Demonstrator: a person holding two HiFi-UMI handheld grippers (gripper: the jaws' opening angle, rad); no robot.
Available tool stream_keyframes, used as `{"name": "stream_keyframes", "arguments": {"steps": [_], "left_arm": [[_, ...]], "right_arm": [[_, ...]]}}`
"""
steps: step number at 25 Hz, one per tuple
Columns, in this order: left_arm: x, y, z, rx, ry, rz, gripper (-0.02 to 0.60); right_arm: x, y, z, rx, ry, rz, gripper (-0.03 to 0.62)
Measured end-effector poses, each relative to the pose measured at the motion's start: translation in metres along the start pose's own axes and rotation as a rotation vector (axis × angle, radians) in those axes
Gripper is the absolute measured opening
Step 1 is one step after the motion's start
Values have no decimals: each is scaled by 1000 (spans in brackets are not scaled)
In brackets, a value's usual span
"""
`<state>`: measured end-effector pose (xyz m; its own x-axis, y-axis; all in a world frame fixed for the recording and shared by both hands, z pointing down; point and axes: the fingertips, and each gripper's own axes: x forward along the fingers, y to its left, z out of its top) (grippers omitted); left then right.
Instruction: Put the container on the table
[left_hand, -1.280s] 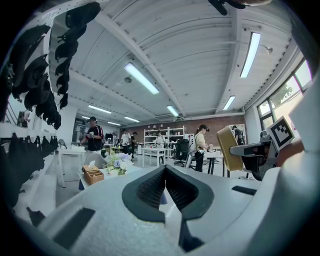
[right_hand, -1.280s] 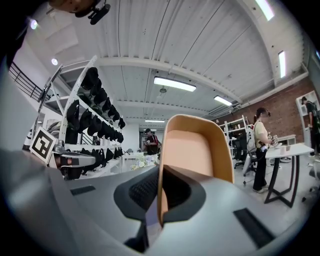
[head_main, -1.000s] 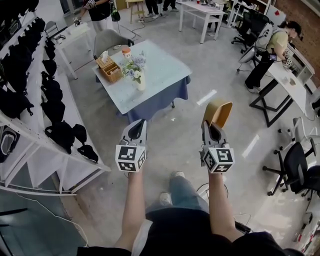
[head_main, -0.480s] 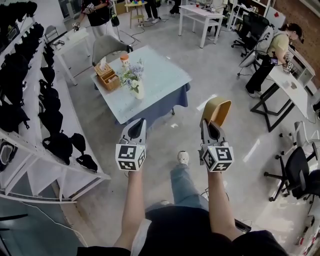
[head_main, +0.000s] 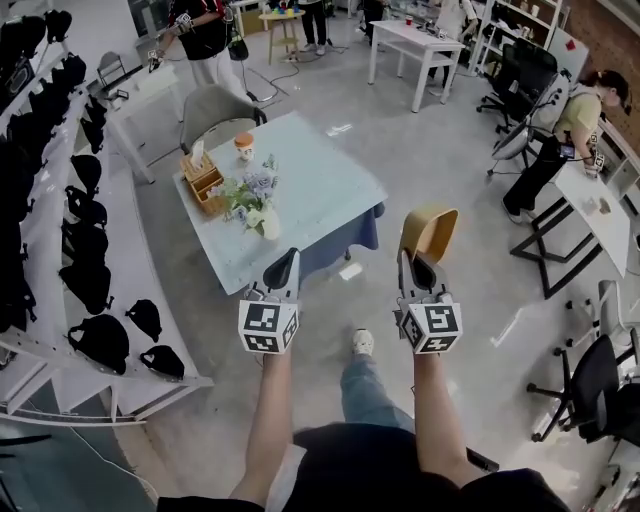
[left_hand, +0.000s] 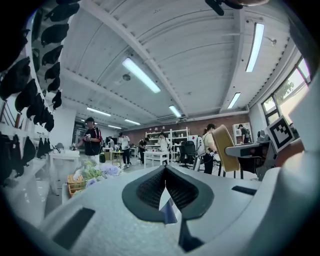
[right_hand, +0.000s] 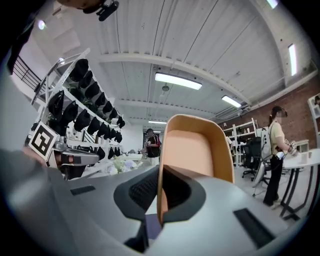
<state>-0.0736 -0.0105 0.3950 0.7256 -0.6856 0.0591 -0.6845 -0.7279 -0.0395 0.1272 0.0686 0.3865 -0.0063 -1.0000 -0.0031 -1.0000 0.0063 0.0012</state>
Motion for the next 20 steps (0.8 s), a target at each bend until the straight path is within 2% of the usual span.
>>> {"name": "stream_keyframes", "arguments": {"steps": [14, 20], "left_arm": [[186, 59, -11, -43, 40, 124, 9], [245, 87, -20, -56, 51, 179, 9]], "right_arm": [[199, -100, -22, 11, 86, 118, 3], [265, -129, -38, -7, 123, 164, 3]]}}
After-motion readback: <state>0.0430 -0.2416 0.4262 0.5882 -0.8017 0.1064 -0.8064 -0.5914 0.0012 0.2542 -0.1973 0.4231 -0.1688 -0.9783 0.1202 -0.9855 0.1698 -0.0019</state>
